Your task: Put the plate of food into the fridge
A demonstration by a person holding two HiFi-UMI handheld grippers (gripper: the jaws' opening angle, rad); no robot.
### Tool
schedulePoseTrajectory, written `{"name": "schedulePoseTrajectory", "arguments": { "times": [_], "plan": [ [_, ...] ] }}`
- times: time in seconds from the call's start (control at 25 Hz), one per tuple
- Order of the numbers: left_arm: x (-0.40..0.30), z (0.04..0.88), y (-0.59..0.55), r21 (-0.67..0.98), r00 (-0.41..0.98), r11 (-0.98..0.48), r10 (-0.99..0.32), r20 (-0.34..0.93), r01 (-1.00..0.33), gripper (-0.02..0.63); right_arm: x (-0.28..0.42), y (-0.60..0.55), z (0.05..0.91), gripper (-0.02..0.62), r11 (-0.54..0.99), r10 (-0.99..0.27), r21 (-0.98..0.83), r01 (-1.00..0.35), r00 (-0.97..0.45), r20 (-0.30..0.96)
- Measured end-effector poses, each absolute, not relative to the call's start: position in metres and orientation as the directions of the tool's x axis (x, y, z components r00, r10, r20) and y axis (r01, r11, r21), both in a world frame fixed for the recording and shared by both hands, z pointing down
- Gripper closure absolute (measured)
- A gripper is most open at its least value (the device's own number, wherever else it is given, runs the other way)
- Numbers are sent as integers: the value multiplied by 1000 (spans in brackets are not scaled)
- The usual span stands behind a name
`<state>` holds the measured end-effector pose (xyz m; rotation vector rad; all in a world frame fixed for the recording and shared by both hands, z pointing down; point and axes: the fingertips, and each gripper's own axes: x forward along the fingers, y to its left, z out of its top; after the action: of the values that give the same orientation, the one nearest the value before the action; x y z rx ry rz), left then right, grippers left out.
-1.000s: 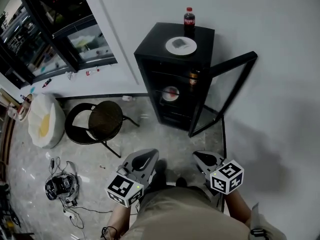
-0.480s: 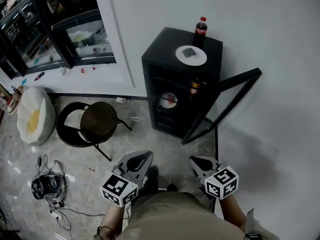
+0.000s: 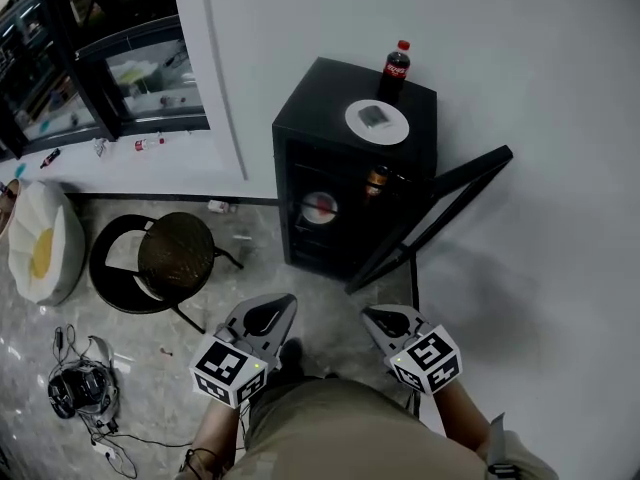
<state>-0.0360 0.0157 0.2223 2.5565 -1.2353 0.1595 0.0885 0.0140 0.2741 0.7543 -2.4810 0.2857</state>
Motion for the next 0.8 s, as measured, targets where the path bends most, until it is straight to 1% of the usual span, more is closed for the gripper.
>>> {"name": "schedulePoseTrajectory", "arguments": {
  "times": [0.32, 0.6, 0.8],
  "plan": [
    [-37, 223, -12, 262, 696, -647, -692, 192, -716, 595, 93, -40, 240, 575, 808, -527, 115, -577, -623, 577],
    [-49, 224, -28, 269, 722, -672, -666, 188, -690, 595, 91, -105, 201, 575, 767, -617, 265, -585, -556, 557],
    [-67, 222, -37, 308, 715, -652, -678, 172, -692, 595, 85, -140, 174, 574, 753, -635, 270, -601, -555, 536]
  ]
}}
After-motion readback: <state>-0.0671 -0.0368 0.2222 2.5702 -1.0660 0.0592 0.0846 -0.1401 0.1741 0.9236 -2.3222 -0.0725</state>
